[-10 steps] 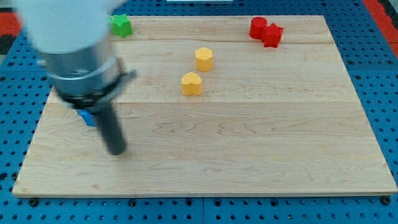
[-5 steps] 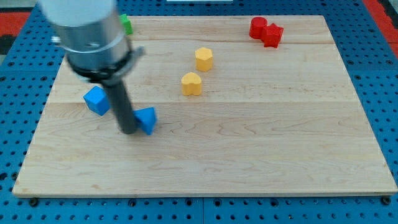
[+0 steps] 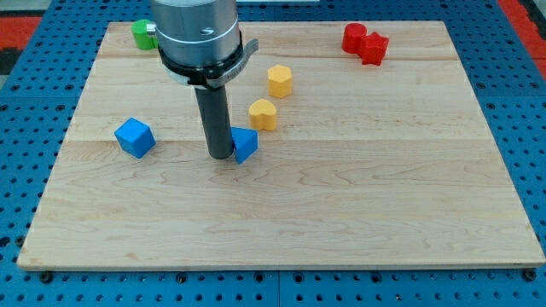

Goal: Move the blue blocks vertically below the yellow heart

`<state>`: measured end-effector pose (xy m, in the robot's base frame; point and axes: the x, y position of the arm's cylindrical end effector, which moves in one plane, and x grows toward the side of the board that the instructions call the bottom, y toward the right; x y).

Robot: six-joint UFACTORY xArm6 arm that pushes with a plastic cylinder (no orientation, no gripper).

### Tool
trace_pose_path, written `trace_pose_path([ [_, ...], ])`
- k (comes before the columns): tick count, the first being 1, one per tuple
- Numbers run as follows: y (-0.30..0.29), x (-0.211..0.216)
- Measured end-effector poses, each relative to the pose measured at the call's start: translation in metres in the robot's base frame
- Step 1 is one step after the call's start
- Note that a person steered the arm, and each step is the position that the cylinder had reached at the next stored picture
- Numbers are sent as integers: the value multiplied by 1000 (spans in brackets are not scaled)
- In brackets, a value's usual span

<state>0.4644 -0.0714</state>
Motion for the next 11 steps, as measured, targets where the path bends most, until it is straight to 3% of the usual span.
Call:
trace_pose_path([
  [4,19,0],
  [6,-27,-31],
  [9,38,-40],
  [11,28,-42],
])
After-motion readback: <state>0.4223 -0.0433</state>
